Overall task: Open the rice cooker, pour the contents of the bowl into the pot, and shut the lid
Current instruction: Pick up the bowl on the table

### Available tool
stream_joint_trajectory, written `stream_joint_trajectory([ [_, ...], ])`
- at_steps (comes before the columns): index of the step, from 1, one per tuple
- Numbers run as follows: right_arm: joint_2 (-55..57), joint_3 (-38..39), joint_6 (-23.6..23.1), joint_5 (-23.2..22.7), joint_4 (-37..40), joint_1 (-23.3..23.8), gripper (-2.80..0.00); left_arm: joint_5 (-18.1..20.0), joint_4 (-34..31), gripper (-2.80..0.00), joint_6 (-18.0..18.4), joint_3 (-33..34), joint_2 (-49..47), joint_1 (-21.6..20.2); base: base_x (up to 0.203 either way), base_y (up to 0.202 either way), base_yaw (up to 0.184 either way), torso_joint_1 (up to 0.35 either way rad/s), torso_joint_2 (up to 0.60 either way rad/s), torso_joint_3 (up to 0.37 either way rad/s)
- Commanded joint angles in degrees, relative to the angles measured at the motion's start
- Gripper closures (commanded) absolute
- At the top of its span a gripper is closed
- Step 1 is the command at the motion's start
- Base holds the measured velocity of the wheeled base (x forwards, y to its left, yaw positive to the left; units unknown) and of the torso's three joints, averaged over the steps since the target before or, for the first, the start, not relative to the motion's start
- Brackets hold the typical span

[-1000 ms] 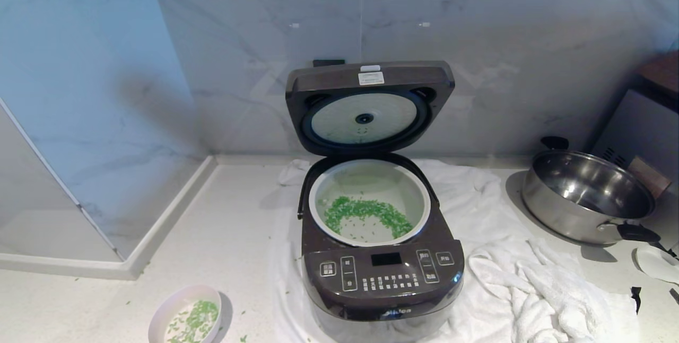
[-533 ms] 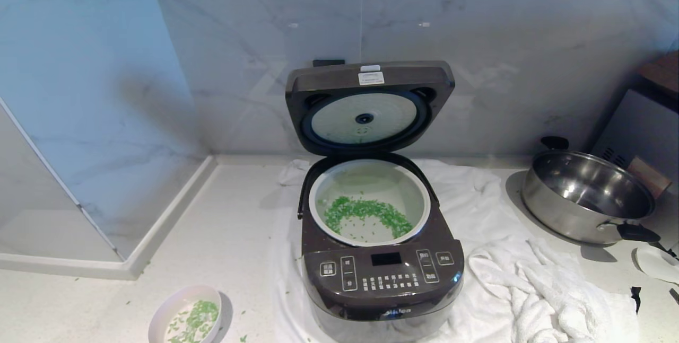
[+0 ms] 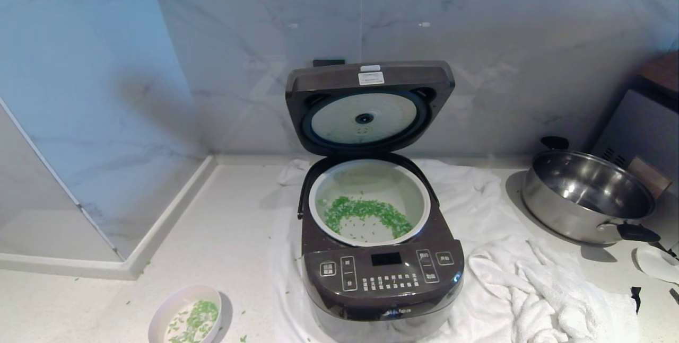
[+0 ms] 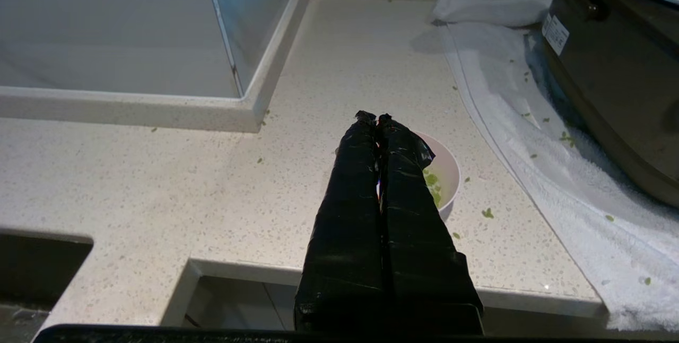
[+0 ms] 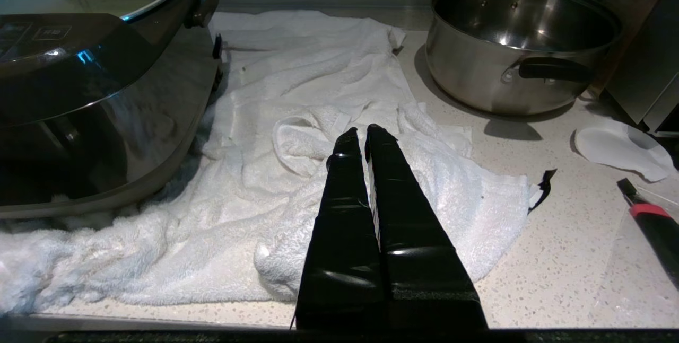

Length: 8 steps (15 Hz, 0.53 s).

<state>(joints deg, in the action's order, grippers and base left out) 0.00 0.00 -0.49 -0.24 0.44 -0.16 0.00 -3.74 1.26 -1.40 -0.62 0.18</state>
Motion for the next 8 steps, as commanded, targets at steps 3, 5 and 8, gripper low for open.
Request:
stream_joint_trajectory([
  [3, 0.0, 0.0, 0.0, 0.0, 0.0, 0.0, 0.00, 0.0, 0.3, 0.00, -0.4, 0.1, 0.5, 0.1, 0.000, 0.000, 0.000, 0.000, 0.00, 0.000],
  [5, 0.0, 0.0, 0.0, 0.0, 0.0, 0.0, 0.00, 0.0, 0.3, 0.00, -0.5, 0.1, 0.5, 0.1, 0.000, 0.000, 0.000, 0.000, 0.00, 0.000],
  [8, 0.0, 0.0, 0.0, 0.0, 0.0, 0.0, 0.00, -0.2, 0.4, 0.00, -0.8, 0.1, 0.5, -0.1, 0.000, 0.000, 0.000, 0.000, 0.00, 0.000],
])
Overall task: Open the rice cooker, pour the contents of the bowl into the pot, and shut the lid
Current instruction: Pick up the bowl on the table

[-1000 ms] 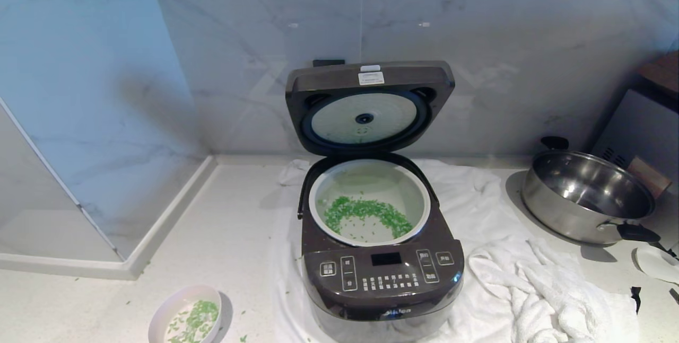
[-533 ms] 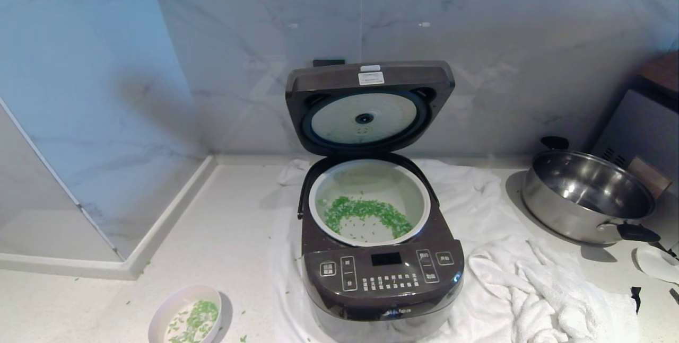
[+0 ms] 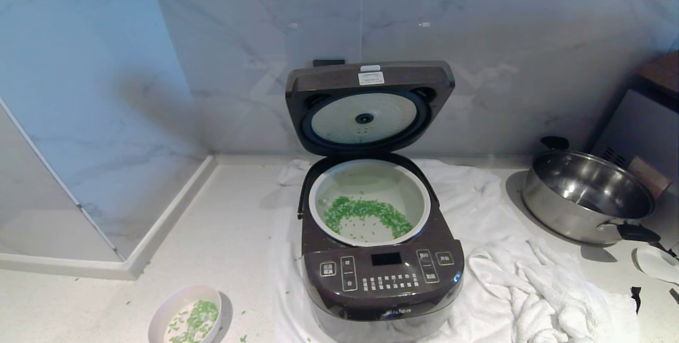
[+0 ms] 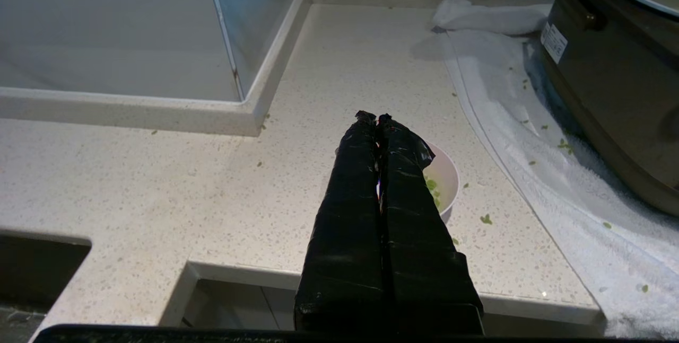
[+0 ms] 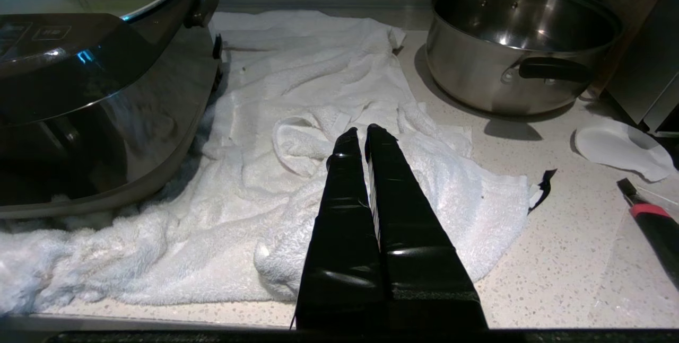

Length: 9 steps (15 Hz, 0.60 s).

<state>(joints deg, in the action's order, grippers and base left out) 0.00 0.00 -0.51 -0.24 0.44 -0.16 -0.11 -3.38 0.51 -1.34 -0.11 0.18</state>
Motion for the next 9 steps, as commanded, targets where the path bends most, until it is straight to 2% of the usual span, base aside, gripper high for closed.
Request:
stream_joint_trajectory([
  [1, 0.0, 0.0, 0.0, 0.0, 0.0, 0.0, 0.00, -0.1, 0.1, 0.00, -0.1, 0.0, 0.0, 0.0, 0.000, 0.000, 0.000, 0.000, 0.00, 0.000],
  [9, 0.0, 0.0, 0.0, 0.0, 0.0, 0.0, 0.00, 0.0, -0.6, 0.00, -0.1, -0.1, -2.0, 0.0, 0.000, 0.000, 0.000, 0.000, 0.00, 0.000],
])
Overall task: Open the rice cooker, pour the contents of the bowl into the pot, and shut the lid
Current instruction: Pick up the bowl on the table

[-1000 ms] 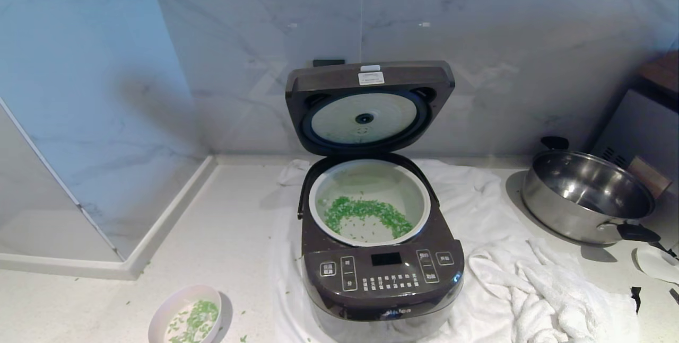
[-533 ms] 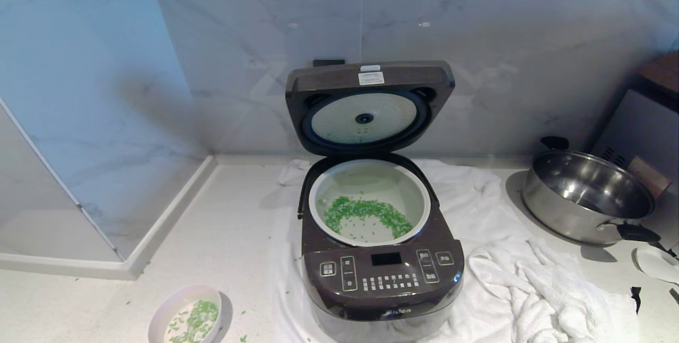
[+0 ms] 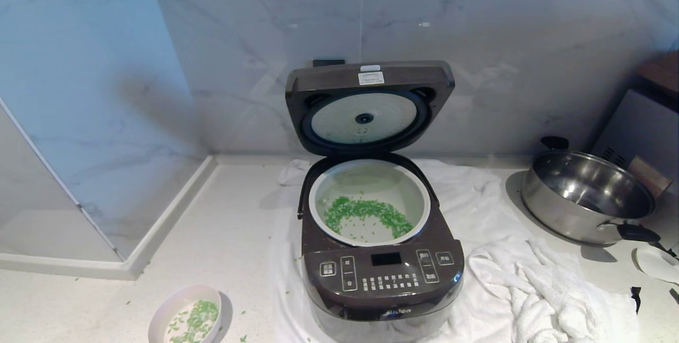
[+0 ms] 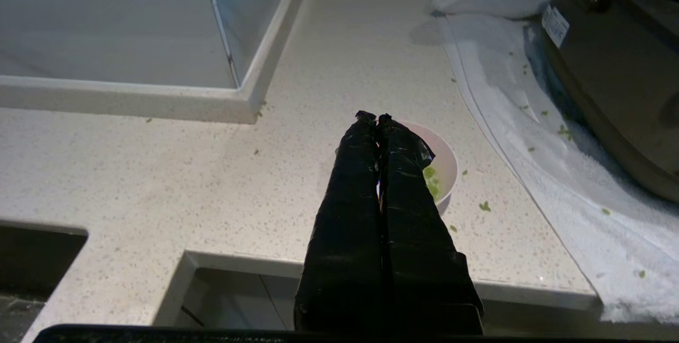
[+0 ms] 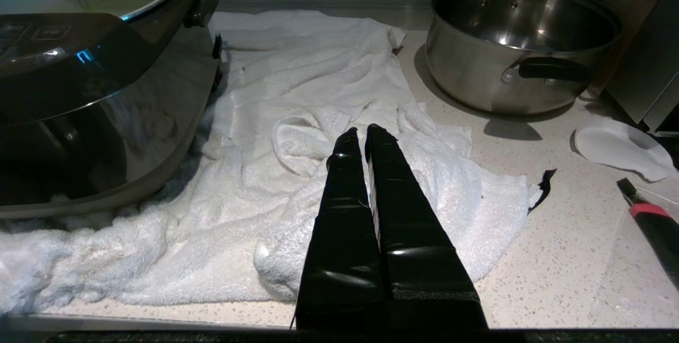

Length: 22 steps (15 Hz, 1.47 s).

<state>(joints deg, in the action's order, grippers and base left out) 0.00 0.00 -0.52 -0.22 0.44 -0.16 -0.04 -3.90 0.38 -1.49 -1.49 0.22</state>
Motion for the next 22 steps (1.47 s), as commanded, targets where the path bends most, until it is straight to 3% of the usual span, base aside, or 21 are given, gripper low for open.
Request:
stream_joint_trajectory([
  [1, 0.0, 0.0, 0.0, 0.0, 0.0, 0.0, 0.00, -0.1, -0.2, 0.00, -0.1, 0.0, 1.0, -0.1, 0.000, 0.000, 0.000, 0.000, 0.00, 0.000],
  [12, 0.0, 0.0, 0.0, 0.0, 0.0, 0.0, 0.00, -0.1, -1.1, 0.00, 0.3, -0.4, -1.0, 0.0, 0.000, 0.000, 0.000, 0.000, 0.00, 0.000],
  [13, 0.0, 0.0, 0.0, 0.0, 0.0, 0.0, 0.00, -0.1, -0.8, 0.00, 1.2, -0.2, 1.1, -0.1, 0.000, 0.000, 0.000, 0.000, 0.00, 0.000],
  [15, 0.0, 0.0, 0.0, 0.0, 0.0, 0.0, 0.00, 1.3, 4.0, 0.00, 9.4, 1.1, 1.5, -0.1, 0.000, 0.000, 0.000, 0.000, 0.00, 0.000],
  [19, 0.0, 0.0, 0.0, 0.0, 0.0, 0.0, 0.00, 2.3, 0.9, 0.00, 12.6, 0.2, 0.8, -0.3, 0.000, 0.000, 0.000, 0.000, 0.00, 0.000],
  [22, 0.0, 0.0, 0.0, 0.0, 0.0, 0.0, 0.00, 2.7, 1.3, 0.00, 12.2, -2.1, 1.2, -0.2, 0.000, 0.000, 0.000, 0.000, 0.00, 0.000],
])
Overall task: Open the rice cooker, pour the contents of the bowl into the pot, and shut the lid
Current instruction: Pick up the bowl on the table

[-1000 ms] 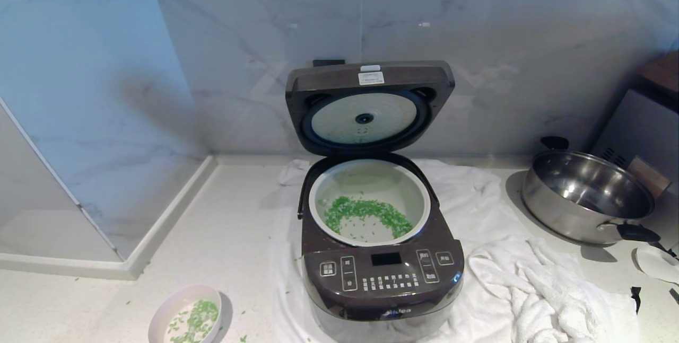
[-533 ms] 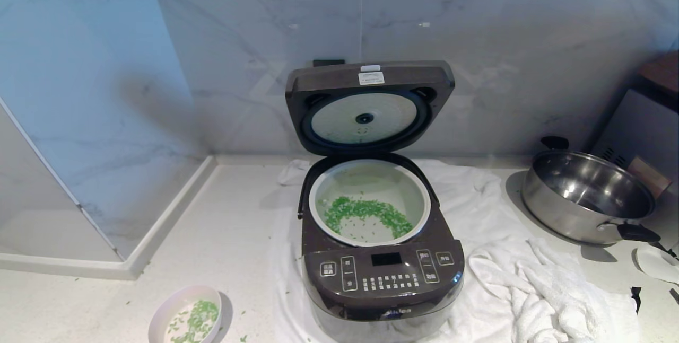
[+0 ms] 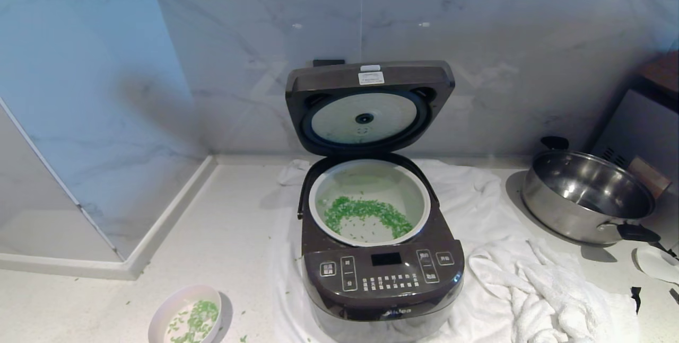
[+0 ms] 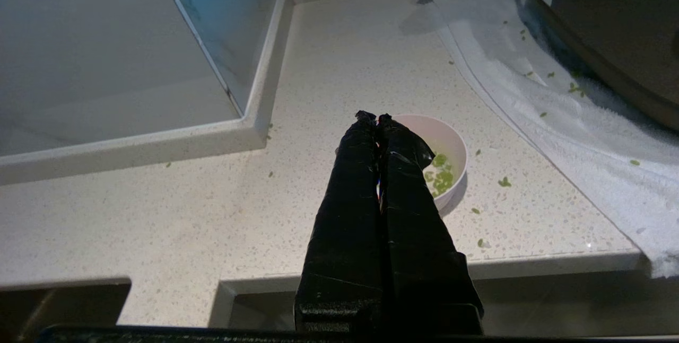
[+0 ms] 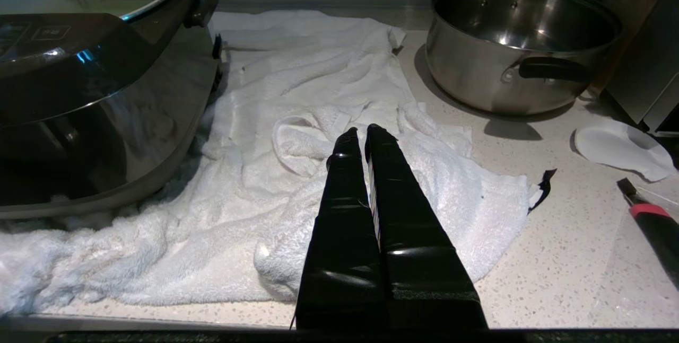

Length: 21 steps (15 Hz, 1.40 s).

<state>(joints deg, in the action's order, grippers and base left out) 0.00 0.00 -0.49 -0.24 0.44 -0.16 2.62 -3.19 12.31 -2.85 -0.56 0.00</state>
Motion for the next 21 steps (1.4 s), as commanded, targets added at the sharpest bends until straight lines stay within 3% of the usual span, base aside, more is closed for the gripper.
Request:
stream_joint_trajectory([
  [1, 0.0, 0.0, 0.0, 0.0, 0.0, 0.0, 0.00, 0.0, 0.4, 0.00, -1.5, -4.8, -1.3, 0.1, 0.000, 0.000, 0.000, 0.000, 0.00, 0.000],
  [4, 0.0, 0.0, 0.0, 0.0, 0.0, 0.0, 0.00, -1.1, -2.5, 0.00, -5.6, -20.7, -16.2, 0.1, 0.000, 0.000, 0.000, 0.000, 0.00, 0.000],
  [7, 0.0, 0.0, 0.0, 0.0, 0.0, 0.0, 0.00, -1.6, -8.5, 0.00, -4.8, -36.9, -36.0, 0.1, 0.000, 0.000, 0.000, 0.000, 0.00, 0.000],
  [9, 0.0, 0.0, 0.0, 0.0, 0.1, 0.0, 0.00, -2.4, -20.3, 0.00, -1.9, -45.7, -46.3, 0.5, 0.000, 0.000, 0.000, 0.000, 0.00, 0.000],
  [11, 0.0, 0.0, 0.0, 0.0, 0.0, 0.0, 0.00, -4.9, -42.4, 0.00, -0.3, -52.2, -52.6, 1.7, 0.000, 0.000, 0.000, 0.000, 0.00, 0.000],
  [12, 0.0, 0.0, 0.0, 0.0, 0.0, 0.0, 0.00, -6.4, -50.0, 0.00, 0.2, -53.5, -55.8, 2.4, 0.000, 0.000, 0.000, 0.000, 0.00, 0.000],
  [13, 0.0, 0.0, 0.0, 0.0, 0.0, 0.0, 0.00, -7.4, -52.9, 0.00, 0.5, -52.5, -57.4, 2.2, 0.000, 0.000, 0.000, 0.000, 0.00, 0.000],
  [16, 0.0, 0.0, 0.0, 0.0, 0.0, 0.0, 0.00, -12.9, -49.5, 0.00, 0.4, -41.8, -54.5, 1.6, 0.000, 0.000, 0.000, 0.000, 0.00, 0.000],
  [18, 0.0, 0.0, 0.0, 0.0, 0.0, 0.0, 0.00, -18.9, -46.0, 0.00, -0.4, -40.9, -52.9, 1.4, 0.000, 0.000, 0.000, 0.000, 0.00, 0.000],
  [21, 0.0, 0.0, 0.0, 0.0, 0.0, 0.0, 0.00, -20.0, -44.0, 0.00, -2.3, -41.4, -54.6, 1.0, 0.000, 0.000, 0.000, 0.000, 0.00, 0.000],
])
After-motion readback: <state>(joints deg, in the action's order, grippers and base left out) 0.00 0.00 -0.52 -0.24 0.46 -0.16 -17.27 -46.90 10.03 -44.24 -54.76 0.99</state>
